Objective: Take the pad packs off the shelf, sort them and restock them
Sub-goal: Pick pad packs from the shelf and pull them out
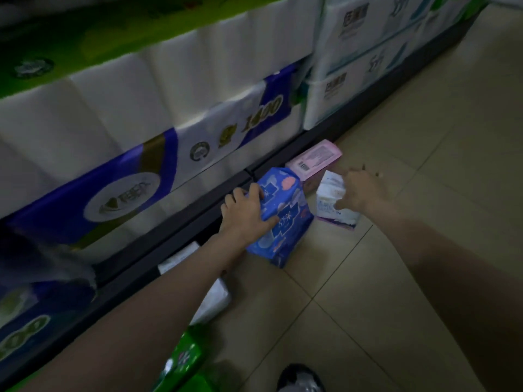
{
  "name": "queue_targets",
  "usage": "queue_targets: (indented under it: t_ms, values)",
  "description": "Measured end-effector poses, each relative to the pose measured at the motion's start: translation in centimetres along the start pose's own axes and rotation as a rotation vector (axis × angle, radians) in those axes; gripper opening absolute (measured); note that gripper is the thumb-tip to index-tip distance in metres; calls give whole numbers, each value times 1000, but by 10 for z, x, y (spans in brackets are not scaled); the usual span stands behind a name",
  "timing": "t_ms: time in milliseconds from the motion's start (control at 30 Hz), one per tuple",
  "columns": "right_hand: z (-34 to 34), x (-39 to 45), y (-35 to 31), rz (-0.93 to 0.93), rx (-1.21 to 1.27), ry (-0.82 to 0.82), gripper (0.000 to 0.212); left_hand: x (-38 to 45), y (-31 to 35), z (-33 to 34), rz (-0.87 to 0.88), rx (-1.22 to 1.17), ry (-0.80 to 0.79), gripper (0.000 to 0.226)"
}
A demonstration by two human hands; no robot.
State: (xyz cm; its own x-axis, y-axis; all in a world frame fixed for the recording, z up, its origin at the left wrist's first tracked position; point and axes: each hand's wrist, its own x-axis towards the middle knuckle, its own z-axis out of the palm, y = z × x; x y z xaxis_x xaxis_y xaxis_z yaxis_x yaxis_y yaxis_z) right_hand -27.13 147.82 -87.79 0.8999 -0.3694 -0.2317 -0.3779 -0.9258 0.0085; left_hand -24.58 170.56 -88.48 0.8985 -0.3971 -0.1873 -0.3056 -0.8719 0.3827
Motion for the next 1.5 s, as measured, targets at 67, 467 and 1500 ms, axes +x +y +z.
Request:
queue_targets:
  t_ms: [67,467,1500]
  values:
    - [8,18,10,16,75,57,62,25,17,7,-9,57,72,58]
    - [30,111,18,29,363,88,73,99,26,23,-111,74,176,59]
    - [61,72,87,274,417,227,71,177,74,73,61,298,-52,75]
